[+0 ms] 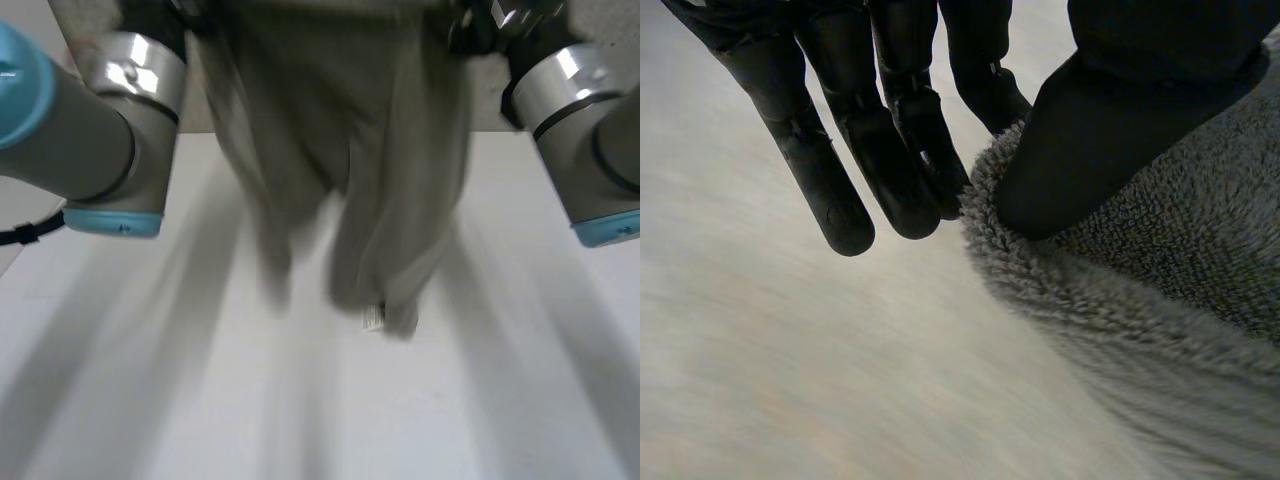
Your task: Fold the towel.
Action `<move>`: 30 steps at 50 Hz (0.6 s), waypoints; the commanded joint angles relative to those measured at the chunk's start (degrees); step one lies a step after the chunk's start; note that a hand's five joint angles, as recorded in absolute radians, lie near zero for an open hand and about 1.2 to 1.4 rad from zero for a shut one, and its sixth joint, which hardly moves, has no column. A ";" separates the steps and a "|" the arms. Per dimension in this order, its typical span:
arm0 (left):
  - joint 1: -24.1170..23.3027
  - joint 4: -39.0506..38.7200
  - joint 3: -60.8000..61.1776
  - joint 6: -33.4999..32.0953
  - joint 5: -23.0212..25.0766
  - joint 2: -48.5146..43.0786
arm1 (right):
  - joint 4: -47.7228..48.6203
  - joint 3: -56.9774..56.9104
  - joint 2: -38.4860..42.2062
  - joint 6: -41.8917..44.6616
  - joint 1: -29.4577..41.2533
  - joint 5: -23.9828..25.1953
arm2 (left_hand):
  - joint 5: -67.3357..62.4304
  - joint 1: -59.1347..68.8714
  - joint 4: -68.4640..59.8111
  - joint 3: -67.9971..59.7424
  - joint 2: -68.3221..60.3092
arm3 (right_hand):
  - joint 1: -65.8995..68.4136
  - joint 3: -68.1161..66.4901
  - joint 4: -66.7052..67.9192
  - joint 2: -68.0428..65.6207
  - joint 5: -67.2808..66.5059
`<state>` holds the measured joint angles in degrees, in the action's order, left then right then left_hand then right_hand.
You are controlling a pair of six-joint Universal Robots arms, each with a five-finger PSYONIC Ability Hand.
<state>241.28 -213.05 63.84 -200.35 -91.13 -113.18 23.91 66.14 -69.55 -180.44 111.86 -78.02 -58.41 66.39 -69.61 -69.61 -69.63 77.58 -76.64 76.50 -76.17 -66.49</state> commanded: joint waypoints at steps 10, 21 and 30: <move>-2.40 -3.43 30.88 0.75 1.31 4.90 | -10.81 16.22 -0.41 23.90 6.53 6.04 | -11.59 13.61 -10.39 -10.39 -10.37 | 2.42 -3.36 3.50 -3.83 -3.51; -0.46 -0.18 46.90 0.57 1.22 5.16 | -16.96 32.48 0.82 33.92 6.09 6.39 | -11.59 13.61 -10.39 -10.39 -10.37 | -7.45 6.50 -6.36 6.03 6.36; 0.77 0.70 47.79 0.57 1.04 5.78 | -17.58 34.23 -0.93 32.26 0.49 5.95 | -11.59 13.61 -10.39 -10.39 -10.37 | -64.12 63.17 -63.04 62.71 63.03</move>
<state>241.28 -212.79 111.78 -199.79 -90.02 -107.81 6.56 100.46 -68.89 -146.31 116.77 -71.67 -59.31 66.39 -69.79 -69.69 -69.70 19.62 -19.80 19.42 -19.93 -7.55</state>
